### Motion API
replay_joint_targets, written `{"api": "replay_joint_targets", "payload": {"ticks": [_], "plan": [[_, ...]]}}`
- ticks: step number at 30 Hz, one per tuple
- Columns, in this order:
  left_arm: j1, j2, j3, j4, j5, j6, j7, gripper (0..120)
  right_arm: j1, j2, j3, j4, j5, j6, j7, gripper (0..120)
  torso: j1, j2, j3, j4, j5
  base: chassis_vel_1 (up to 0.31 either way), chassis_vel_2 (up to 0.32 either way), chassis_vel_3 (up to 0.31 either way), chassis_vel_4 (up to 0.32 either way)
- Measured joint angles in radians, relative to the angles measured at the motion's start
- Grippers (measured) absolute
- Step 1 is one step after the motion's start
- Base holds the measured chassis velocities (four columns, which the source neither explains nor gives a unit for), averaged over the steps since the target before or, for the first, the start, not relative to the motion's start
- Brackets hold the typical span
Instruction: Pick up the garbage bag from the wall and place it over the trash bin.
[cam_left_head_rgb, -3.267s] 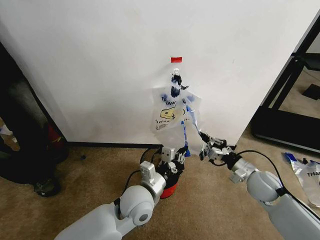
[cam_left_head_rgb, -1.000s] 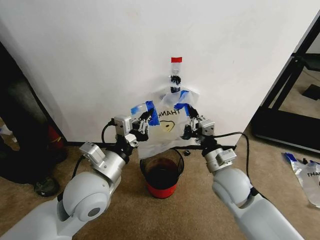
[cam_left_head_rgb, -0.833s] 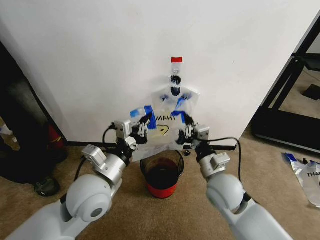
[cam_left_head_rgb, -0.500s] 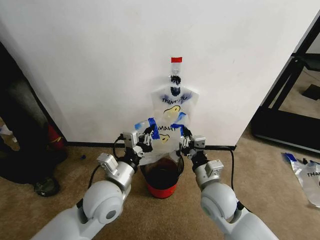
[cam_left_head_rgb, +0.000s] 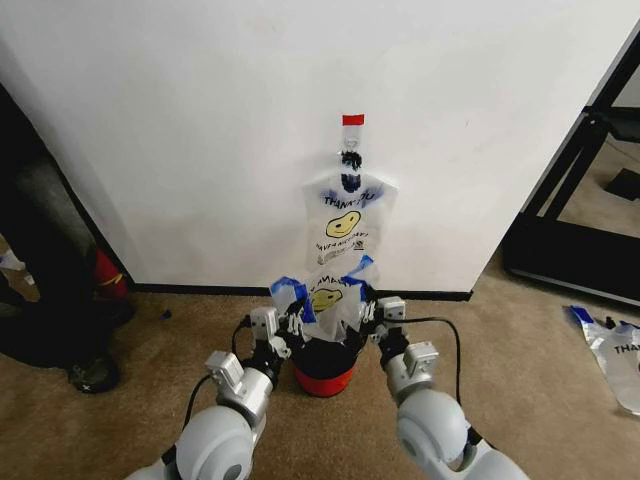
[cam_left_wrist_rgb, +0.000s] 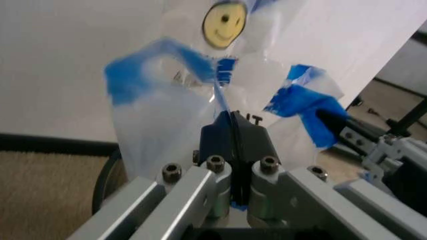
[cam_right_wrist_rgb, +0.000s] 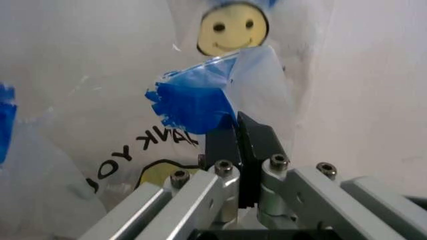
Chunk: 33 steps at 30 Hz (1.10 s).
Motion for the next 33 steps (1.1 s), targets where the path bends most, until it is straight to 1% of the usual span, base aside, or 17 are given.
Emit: {"api": "replay_joint_targets", "payload": {"ticks": [2,7,11,13,16,19,21,24,29,30,33], "plan": [[0.001,-0.014,0.010,0.026,0.012,-0.006,0.001,0,0.000,0.009,-0.006,-0.020,0.003,-0.002,0.013,0,0.000,0.000,0.000,0.0000,0.0000,0.000,0.000,0.000,0.000],[0.011,-0.016,0.018,0.040,0.023,-0.009,0.001,0,-0.015,0.010,-0.009,-0.032,0.017,-0.013,0.031,0,0.000,0.000,0.000,-0.0001,0.0000,0.000,0.000,0.000,0.000],[0.041,0.012,0.014,0.028,0.027,-0.007,-0.002,0,-0.048,-0.007,-0.008,-0.022,0.017,-0.027,0.042,0,0.000,0.000,0.000,-0.0001,0.0000,0.000,0.000,0.000,0.000],[0.069,0.042,0.012,0.001,0.035,0.003,-0.006,0,-0.070,-0.024,-0.006,0.005,0.017,-0.045,0.052,0,0.000,0.000,0.000,0.0000,0.0000,0.000,0.000,0.000,0.000],[0.084,0.061,0.009,-0.023,0.037,0.013,-0.009,0,-0.084,-0.041,-0.003,0.034,0.025,-0.067,0.061,0,0.000,0.000,0.000,0.0000,0.0000,0.000,0.000,0.000,0.000],[0.096,0.100,0.005,-0.053,0.038,0.036,-0.011,0,-0.105,-0.080,0.005,0.084,0.060,-0.115,0.079,0,0.000,0.000,0.000,-0.0001,0.0001,0.000,0.000,0.000,0.000],[0.094,0.120,0.008,-0.053,0.038,0.052,-0.011,0,-0.112,-0.110,0.013,0.104,0.081,-0.140,0.084,0,0.000,0.000,0.000,-0.0001,0.0000,0.000,0.000,0.000,0.000],[0.083,0.134,0.015,-0.045,0.037,0.066,-0.011,0,-0.109,-0.132,0.020,0.113,0.103,-0.159,0.085,0,0.000,0.000,0.000,-0.0001,0.0001,0.000,0.000,0.000,0.000],[0.028,0.189,0.063,-0.051,0.000,0.130,-0.010,0,-0.077,-0.229,0.039,0.138,0.230,-0.210,0.055,0,0.000,0.000,0.000,0.0000,0.0001,0.000,0.000,0.000,0.000],[0.028,0.189,0.063,-0.051,0.000,0.130,-0.010,0,-0.077,-0.229,0.039,0.138,0.230,-0.210,0.055,0,0.000,0.000,0.000,0.0000,0.0001,0.000,0.000,0.000,0.000],[-0.002,0.226,0.086,-0.064,-0.025,0.164,-0.011,0,-0.062,-0.296,0.051,0.167,0.325,-0.240,0.034,0,0.000,0.000,0.000,-0.0001,0.0003,0.000,0.000,0.000,0.000]]}}
